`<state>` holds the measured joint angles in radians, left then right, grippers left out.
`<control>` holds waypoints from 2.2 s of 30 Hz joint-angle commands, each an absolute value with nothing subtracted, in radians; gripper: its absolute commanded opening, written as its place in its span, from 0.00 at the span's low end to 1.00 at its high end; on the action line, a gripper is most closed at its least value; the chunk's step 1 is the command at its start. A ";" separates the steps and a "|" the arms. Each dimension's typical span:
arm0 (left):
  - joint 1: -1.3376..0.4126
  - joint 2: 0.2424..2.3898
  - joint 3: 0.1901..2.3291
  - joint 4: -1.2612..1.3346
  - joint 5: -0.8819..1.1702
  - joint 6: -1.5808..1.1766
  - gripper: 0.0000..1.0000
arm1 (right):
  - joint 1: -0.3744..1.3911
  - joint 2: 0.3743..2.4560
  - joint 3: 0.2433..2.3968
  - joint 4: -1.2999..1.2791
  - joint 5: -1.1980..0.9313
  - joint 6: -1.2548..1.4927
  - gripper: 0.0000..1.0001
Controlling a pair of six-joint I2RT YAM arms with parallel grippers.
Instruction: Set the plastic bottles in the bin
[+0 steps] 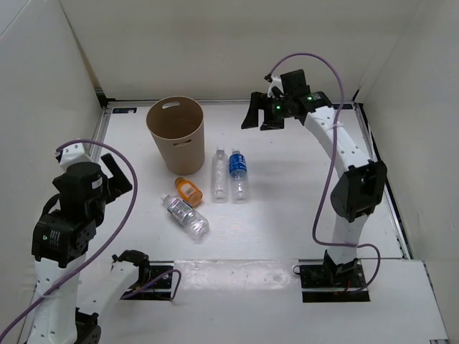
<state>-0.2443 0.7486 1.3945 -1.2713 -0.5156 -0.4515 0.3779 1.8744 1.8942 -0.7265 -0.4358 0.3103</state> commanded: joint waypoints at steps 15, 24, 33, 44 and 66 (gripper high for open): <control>-0.230 0.828 1.286 -1.241 -0.476 -0.456 1.00 | 0.443 2.132 2.014 -0.830 -0.589 0.316 0.90; -0.233 0.815 1.258 -1.253 -0.465 -0.462 1.00 | 0.483 2.361 2.212 -1.141 -0.385 0.318 0.90; -0.250 0.802 1.256 -1.272 -0.472 -0.462 1.00 | 0.468 2.414 2.155 -1.158 -0.347 0.344 0.90; -0.252 0.807 1.261 -1.284 -0.471 -0.466 1.00 | 0.491 2.487 2.232 -1.258 -0.279 0.330 0.90; -0.252 0.822 1.233 -1.262 -0.449 -0.469 1.00 | 0.385 2.079 2.258 -0.902 -0.447 0.530 0.44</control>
